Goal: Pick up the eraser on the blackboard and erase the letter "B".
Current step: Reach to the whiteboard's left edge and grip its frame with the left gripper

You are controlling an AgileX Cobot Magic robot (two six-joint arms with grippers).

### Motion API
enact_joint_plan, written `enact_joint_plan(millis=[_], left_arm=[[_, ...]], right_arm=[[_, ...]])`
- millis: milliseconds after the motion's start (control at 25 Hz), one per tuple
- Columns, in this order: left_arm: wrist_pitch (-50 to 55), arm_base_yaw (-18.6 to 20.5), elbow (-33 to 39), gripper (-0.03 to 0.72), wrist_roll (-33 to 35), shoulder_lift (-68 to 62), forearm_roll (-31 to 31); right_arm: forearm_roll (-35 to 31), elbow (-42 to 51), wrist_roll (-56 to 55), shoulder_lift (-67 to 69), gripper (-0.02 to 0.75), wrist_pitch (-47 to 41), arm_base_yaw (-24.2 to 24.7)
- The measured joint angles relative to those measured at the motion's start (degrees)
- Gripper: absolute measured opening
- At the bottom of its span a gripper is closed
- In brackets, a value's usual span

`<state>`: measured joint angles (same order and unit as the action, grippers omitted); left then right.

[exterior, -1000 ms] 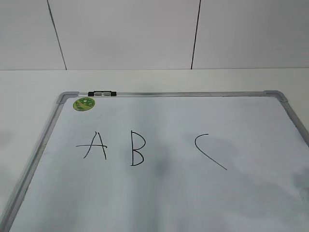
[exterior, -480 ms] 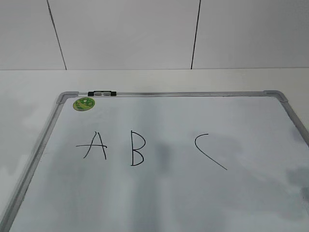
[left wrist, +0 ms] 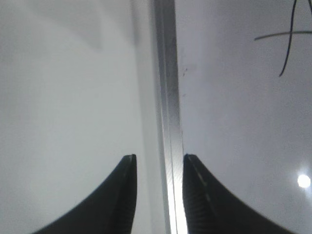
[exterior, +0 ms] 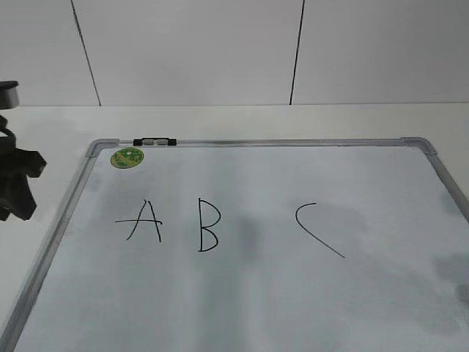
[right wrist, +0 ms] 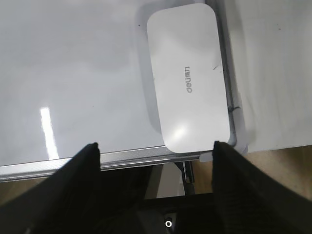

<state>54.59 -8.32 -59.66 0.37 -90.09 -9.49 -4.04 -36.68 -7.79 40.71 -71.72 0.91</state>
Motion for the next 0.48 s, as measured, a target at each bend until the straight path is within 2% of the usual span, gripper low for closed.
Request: enact_joint_plan(millis=[160,480], left_arm=[[-0.9,-1.0,-3.8,0.246,0.0,-6.1,0.2],[-2.9,-1.0,-4.4,0.245,0.0,-13.4,0.6]], right_arm=[[-0.1,0.0,0.1,0.0,0.549,0.0,0.0],[-0.1,0.0,0.1,0.0,0.549,0.0,0.0]])
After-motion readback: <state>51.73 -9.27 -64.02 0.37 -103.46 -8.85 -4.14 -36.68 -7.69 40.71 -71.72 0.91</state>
